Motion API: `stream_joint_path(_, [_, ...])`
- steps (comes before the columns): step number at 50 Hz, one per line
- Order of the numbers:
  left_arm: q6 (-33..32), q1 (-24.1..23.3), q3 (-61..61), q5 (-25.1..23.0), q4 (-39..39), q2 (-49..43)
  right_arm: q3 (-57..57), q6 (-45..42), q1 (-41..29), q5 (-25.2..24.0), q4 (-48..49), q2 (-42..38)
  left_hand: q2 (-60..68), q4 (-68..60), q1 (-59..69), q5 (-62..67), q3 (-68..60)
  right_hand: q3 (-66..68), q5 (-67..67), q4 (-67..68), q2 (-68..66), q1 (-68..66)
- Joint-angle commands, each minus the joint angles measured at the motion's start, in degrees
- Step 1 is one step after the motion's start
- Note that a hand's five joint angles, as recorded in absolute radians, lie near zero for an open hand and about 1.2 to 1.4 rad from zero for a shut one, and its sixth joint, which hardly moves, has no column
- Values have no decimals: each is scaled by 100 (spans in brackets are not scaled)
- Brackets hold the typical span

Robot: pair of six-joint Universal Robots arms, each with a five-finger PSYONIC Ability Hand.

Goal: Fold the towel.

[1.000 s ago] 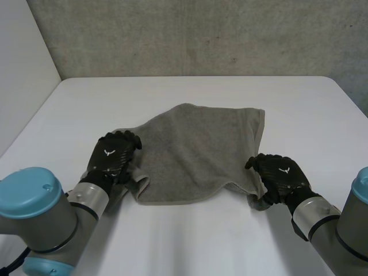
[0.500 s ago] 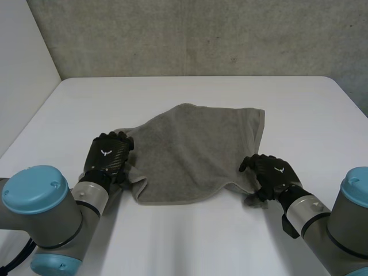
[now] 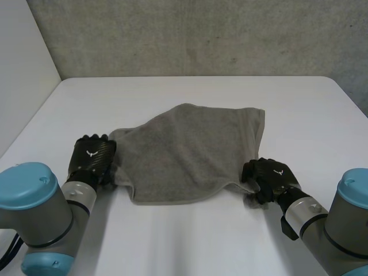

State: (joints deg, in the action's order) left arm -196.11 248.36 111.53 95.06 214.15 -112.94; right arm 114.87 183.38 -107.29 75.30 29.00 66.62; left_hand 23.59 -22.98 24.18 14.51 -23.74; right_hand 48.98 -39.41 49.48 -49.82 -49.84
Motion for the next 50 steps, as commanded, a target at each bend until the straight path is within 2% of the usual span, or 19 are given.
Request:
stream_joint_path(1, [-50, 10, 62, 21, -338, 79, 17, 5, 50, 20, 70, 17, 159, -221, 101, 67, -144, 2591, -2548, 2541, -2508, -2505])
stream_joint_path(2, [-50, 10, 62, 22, -374, 88, 26, 5, 67, 29, 105, 61, 192, -254, 134, 101, -177, 3097, -3053, 3047, -3013, -3011])
stream_joint_path(11, [-50, 19, 62, 48, -365, 132, 114, 14, 199, 64, 211, 571, 193, -255, 134, 101, -178, 3102, -3059, 3052, -3018, -3016])
stream_joint_path(13, [-50, 46, 71, 109, -339, 175, 193, 14, 488, 64, 202, 659, 193, -255, 134, 101, -178, 3102, -3059, 3052, -3018, -3016])
stream_joint_path(18, [-50, 54, 62, 180, -313, 211, 333, 14, 709, 55, 211, 896, 193, -255, 134, 101, -178, 3102, -3059, 3052, -3018, -3016])
stream_joint_path(35, [-102, 151, 44, 197, -313, 193, 360, 14, 736, 64, 211, 1125, 344, -406, 286, 252, -329, 3102, -3059, 3052, -3018, -3016])
stream_joint_path(42, [-392, 370, 62, 197, -286, 211, 369, 5, 1060, 73, 167, 1186, 597, -658, 538, 505, -581, 3102, -3059, 3052, -3018, -3016])
stream_joint_path(50, [-428, 432, 80, 197, -286, 219, 413, 14, 1237, 73, 167, 1415, 462, -524, 403, 370, -447, 3102, -3059, 3052, -3018, -3016])
